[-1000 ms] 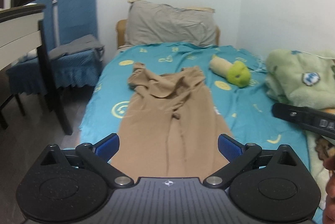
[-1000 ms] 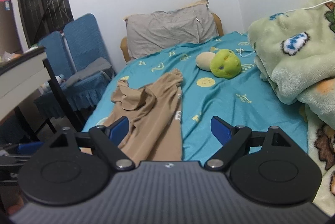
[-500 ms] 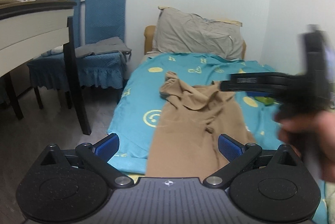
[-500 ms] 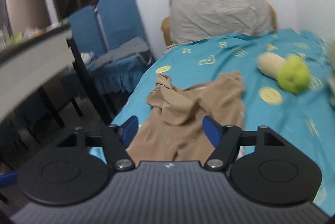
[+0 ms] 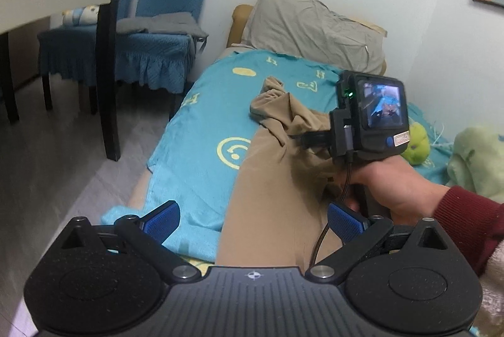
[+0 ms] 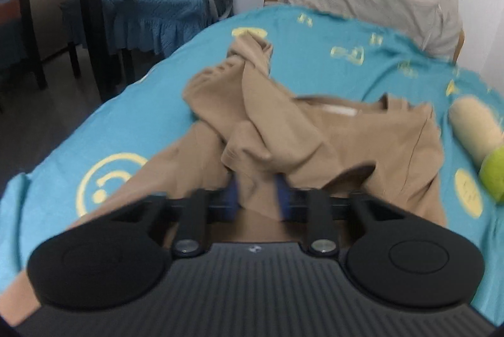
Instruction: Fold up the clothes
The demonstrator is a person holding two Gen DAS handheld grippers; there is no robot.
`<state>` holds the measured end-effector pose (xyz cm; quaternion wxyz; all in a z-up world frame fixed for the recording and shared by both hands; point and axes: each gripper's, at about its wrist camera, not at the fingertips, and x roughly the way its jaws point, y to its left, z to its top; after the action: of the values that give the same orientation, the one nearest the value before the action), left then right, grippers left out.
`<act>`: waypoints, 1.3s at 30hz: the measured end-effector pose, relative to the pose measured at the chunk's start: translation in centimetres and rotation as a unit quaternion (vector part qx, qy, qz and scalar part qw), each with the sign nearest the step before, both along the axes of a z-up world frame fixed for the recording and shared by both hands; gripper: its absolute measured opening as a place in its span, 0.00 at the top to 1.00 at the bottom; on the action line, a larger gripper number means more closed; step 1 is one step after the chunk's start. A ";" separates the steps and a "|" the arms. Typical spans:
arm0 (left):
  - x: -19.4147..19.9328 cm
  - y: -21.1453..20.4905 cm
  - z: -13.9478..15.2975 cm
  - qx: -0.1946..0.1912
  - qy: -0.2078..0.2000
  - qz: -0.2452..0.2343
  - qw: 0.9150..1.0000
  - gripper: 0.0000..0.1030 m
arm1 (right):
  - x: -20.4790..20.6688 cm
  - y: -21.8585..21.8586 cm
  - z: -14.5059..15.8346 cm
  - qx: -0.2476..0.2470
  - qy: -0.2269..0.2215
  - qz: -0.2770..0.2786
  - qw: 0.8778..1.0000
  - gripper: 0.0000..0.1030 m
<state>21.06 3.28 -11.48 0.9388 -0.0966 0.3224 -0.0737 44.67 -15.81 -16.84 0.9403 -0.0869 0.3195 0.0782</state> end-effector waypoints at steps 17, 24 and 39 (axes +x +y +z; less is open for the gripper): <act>0.3 -0.5 -0.8 0.010 0.015 -0.002 1.000 0.03 | 4.5 -11.8 0.3 0.133 -0.033 -0.180 0.974 0.92; 0.3 -0.5 -0.4 0.032 0.014 0.000 0.999 0.03 | -1.8 -11.4 4.3 0.139 -0.048 -0.124 0.981 0.69; -7.1 -2.1 1.1 0.061 0.048 -0.093 0.993 0.12 | -30.4 -12.1 8.9 0.236 0.046 -0.141 0.960 0.15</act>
<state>13.93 1.22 -10.42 0.9154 -0.0121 0.3787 -0.1359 14.25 -27.96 -7.94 0.9200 0.1876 0.3435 0.0218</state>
